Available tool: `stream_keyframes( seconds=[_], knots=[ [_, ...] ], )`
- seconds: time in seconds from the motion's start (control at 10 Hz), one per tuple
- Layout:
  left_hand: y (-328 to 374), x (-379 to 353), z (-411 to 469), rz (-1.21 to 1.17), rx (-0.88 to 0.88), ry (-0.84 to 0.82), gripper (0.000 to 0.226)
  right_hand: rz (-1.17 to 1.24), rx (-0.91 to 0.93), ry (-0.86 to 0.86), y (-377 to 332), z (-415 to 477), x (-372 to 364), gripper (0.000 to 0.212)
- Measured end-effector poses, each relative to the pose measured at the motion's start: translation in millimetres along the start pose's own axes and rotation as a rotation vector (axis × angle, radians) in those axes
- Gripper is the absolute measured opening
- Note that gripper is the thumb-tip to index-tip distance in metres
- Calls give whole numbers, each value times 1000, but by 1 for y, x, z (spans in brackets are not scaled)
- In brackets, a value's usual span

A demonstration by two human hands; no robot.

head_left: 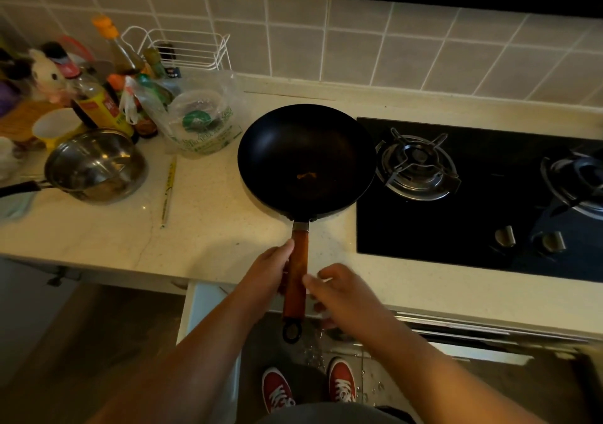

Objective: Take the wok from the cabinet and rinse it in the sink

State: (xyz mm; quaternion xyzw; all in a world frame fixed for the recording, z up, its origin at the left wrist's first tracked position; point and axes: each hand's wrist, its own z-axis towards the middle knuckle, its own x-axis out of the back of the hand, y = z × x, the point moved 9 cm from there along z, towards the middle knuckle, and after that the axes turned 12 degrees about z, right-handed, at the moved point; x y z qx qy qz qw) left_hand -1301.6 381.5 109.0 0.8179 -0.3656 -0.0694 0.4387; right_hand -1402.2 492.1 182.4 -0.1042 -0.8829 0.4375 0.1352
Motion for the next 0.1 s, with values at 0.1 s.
stream_keyframes(
  seconds=[0.1],
  knots=[
    [-49, -1, -22, -36, 151, 65, 32, 38, 220, 66, -36, -33, 52, 37]
  ],
)
